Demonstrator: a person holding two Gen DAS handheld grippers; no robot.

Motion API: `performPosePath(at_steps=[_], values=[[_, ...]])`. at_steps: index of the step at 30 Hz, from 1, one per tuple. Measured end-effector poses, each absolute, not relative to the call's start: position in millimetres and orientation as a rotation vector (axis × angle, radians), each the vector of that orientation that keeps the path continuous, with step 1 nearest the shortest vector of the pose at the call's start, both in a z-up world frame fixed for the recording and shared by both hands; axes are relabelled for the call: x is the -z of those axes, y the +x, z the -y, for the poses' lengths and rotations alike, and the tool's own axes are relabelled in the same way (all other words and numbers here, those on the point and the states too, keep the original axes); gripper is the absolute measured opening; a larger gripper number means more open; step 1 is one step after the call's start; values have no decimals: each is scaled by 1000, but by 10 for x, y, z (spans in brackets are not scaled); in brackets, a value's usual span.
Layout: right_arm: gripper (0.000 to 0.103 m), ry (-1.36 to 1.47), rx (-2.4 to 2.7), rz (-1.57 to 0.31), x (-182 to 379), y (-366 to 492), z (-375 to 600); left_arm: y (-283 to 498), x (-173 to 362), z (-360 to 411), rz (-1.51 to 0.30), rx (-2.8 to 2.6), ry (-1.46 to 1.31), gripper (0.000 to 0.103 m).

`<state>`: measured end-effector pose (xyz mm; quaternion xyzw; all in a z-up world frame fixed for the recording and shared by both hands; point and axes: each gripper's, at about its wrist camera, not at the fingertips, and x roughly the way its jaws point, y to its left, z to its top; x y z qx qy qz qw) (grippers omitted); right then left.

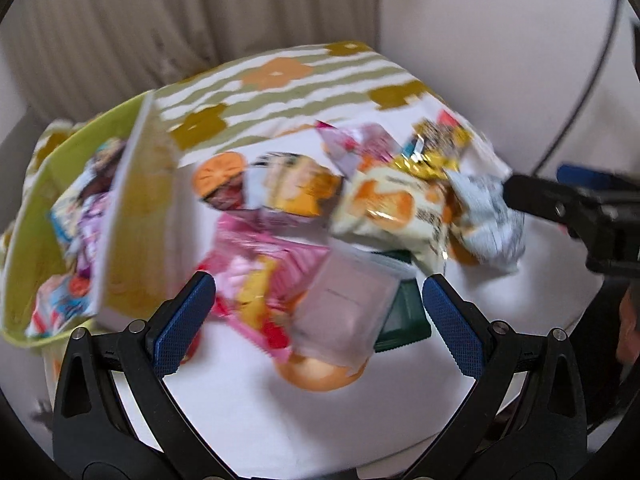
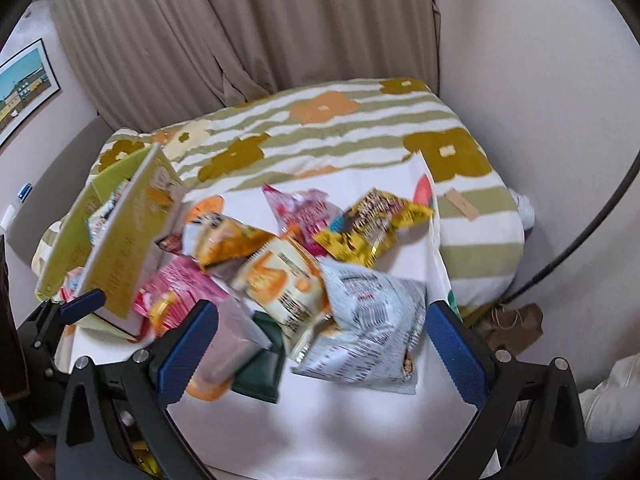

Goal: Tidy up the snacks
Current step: 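Move both grippers back to the remaining snack pile, then grasp the pale pink pastry packet with the left gripper while the right grasps the grey bag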

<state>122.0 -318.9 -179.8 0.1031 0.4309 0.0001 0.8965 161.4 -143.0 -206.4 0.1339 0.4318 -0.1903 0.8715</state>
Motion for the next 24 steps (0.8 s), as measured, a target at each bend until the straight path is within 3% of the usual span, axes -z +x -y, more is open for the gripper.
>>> performPosePath(at_steps=[4,7,17,20,24], values=[[103,228,11,-912,2005,1238,3254,1618,2312,1612,-906,482,369,88],[103,229,20,-926,2153,1253,3267,1691,2527,1691,-952,515,419,71],[102,243,63,-950,2423,1290,3254,1844,2872,1706,-1033,563,464,71],[95,250,70,-959,2485,1303,3247,1870,2890,1709,-1028,579,469,71],[94,253,100,-962,2557,1333,3269,1920,2900,1704,-1049,605,461,71]])
